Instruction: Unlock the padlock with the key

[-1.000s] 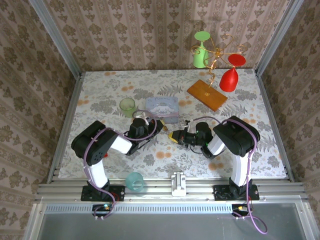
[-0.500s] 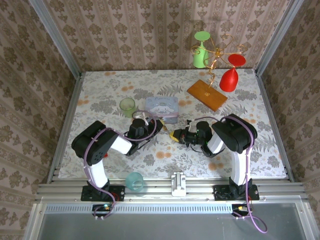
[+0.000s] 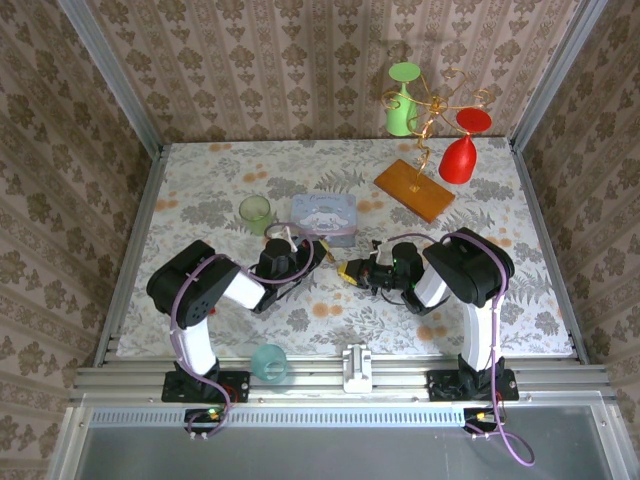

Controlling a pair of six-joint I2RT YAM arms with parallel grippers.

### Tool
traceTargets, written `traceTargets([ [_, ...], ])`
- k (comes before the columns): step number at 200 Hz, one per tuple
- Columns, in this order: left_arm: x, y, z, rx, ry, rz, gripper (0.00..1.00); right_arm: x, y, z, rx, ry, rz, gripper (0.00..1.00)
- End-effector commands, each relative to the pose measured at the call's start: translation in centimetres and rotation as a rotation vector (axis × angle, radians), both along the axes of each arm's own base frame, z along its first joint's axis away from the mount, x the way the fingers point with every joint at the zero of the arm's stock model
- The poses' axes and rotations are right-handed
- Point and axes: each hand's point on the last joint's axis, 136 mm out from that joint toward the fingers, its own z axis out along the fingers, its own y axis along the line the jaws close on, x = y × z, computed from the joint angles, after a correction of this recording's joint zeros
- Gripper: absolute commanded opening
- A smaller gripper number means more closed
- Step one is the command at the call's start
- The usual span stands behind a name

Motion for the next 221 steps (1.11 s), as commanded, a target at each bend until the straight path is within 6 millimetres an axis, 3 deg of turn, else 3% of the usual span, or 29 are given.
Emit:
traceTargets([
  [1, 0.1, -0.8, 2.6, -0.072, -0.07, -0.011, 0.0, 0.7, 0.4, 1.1, 0.031, -0.032, 0.006, 0.0],
  [39, -0.1, -0.8, 2.4, -0.088, -0.062, -0.012, 0.0, 1.5, 0.8, 2.1, 0.053, -0.048, 0.004, 0.0],
  [81, -0.8, -1.3, 2.0, -0.077, -0.047, -0.031, 0.0, 2.0, 0.8, 1.0, 0.044, -0.018, -0.023, 0.0],
  [130, -2.2, 0.2, -0.9, 0.13, 0.003, -0.064, 0.0, 2.2, 0.9, 1.1, 0.026, -0.039, -0.051, 0.0],
  [177, -2.5, 0.0, -2.5, 0.143, 0.032, -0.081, 0.0, 2.1, 1.8, -0.5, 0.011, -0.007, -0.048, 0.0],
  [201, -2.4, -0.2, -2.7, 0.168, 0.028, -0.094, 0.06, 2.2, 1.8, -0.4, 0.002, -0.022, -0.06, 0.0],
  [221, -2.6, -0.5, -2.9, 0.249, 0.016, -0.129, 0.17, 2.1, 1.6, -0.6, -0.006, -0.021, -0.067, 0.0],
])
